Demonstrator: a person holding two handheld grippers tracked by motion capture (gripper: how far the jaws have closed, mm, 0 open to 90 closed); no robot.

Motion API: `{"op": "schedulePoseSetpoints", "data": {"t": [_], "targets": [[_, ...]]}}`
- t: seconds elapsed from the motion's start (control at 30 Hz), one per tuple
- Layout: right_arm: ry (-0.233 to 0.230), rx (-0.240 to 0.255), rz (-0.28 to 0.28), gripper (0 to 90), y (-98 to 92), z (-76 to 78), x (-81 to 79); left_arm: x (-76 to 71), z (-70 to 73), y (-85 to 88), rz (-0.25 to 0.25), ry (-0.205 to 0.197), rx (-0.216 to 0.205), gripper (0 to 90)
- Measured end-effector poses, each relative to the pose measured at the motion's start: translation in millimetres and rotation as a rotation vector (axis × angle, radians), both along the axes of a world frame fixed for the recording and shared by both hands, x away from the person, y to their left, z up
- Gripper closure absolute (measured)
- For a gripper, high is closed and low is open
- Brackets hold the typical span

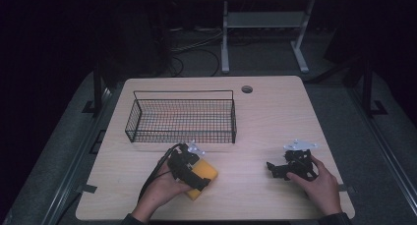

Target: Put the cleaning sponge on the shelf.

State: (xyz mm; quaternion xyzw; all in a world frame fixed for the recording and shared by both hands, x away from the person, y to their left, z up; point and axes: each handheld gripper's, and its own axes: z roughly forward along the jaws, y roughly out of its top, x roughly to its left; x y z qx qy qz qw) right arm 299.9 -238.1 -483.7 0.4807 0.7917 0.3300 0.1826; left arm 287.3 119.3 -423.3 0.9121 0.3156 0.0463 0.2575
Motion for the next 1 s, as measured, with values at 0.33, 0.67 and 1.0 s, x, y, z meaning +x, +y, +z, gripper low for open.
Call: {"op": "schedulePoseSetpoints", "data": {"t": [0.33, 0.67, 1.0], "targets": [[0.000, 0.000, 0.000, 0.0, 0.0, 0.0, 0.0, -3.1, -12.1, -9.4, -0.017, 0.018, 0.038, 0.0], [0.000, 0.000, 0.000, 0.0, 0.0, 0.0, 0.0, -2.6, -22.5, -11.0, -0.023, 0.040, 0.077, 0.0], [0.000, 0.000, 0.000, 0.0, 0.0, 0.0, 0.0, -1.8, -22.1, -8.0, -0.023, 0.038, 0.088, 10.3]]}}
